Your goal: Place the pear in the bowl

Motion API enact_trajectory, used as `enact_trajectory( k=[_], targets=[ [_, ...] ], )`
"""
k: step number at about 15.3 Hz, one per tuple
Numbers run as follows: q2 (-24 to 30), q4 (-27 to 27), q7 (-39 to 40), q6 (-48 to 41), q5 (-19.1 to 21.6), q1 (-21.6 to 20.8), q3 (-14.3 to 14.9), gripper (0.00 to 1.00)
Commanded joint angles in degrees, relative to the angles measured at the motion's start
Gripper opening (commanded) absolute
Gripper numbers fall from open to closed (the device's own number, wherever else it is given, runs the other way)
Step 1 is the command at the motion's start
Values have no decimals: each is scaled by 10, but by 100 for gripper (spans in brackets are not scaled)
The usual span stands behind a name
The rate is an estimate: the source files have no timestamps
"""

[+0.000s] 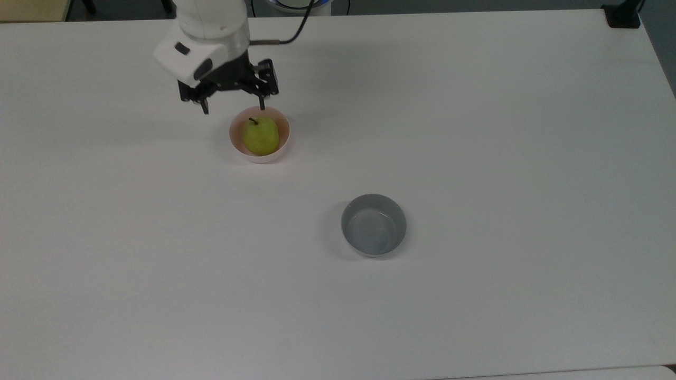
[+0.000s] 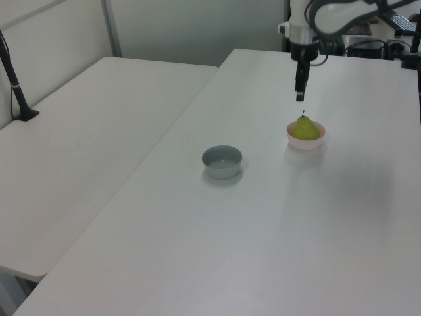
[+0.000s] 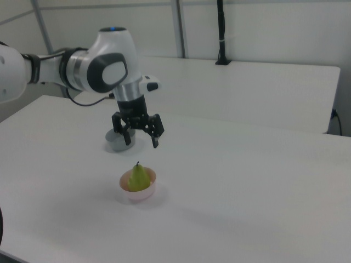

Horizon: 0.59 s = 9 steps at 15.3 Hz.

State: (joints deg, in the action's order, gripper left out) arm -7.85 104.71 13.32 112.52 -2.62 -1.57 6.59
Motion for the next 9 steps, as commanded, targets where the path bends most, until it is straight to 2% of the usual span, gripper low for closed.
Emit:
enact_trajectory(
  k=[1, 4, 9],
  targets=[
    [9, -71, -12, -99, -14, 10, 4, 100],
    [12, -110, -12, -146, -14, 17, 6, 100],
    [33, -129, -13, -150, -14, 27, 7, 100]
  ],
)
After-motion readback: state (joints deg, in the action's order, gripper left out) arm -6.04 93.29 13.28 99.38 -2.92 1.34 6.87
